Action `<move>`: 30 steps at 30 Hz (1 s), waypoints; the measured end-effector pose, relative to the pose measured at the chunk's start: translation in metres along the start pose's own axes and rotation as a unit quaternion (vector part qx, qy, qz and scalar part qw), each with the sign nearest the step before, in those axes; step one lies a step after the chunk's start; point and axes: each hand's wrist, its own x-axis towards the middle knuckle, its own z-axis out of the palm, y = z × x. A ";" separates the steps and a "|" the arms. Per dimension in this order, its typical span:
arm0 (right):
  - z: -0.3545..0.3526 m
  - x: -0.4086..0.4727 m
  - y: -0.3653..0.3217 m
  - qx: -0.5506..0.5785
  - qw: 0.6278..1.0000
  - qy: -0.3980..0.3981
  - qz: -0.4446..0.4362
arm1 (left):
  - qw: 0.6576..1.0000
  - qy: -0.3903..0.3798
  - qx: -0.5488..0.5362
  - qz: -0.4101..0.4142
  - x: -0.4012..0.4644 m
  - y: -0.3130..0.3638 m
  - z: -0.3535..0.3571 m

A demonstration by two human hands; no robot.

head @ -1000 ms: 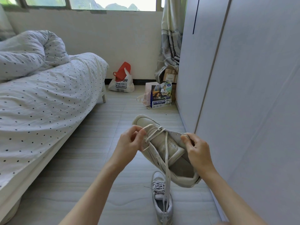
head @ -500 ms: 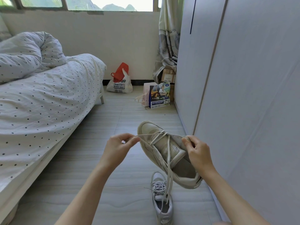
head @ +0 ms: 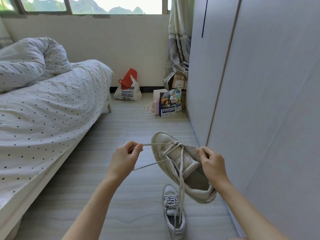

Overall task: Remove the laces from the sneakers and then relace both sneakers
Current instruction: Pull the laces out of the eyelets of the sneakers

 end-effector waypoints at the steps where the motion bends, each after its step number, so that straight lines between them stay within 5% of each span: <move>1: -0.001 0.001 0.002 -0.005 1.000 0.006 0.009 | 0.998 0.004 0.051 0.020 0.000 -0.002 -0.002; 5: -0.007 0.004 0.010 -0.027 0.998 0.036 0.039 | 0.977 -0.035 0.206 0.032 0.000 -0.009 -0.014; 10: -0.013 0.007 0.018 -0.047 0.991 0.084 0.089 | 0.935 -0.225 0.273 -0.030 -0.007 -0.017 -0.021; 15: -0.014 0.007 0.020 -0.063 0.989 0.091 0.097 | 0.949 -0.174 0.263 0.009 -0.007 -0.010 -0.010; 21: -0.015 0.005 0.024 -0.077 0.988 0.079 0.103 | 0.993 0.025 0.094 0.073 -0.009 0.006 -0.010; 25: -0.014 0.005 0.025 -0.088 0.988 0.076 0.104 | 0.993 0.067 -0.077 0.061 -0.009 0.012 -0.012; 30: -0.013 0.006 0.024 -0.068 0.988 0.084 0.108 | 0.911 0.009 -0.413 0.005 -0.007 0.019 -0.020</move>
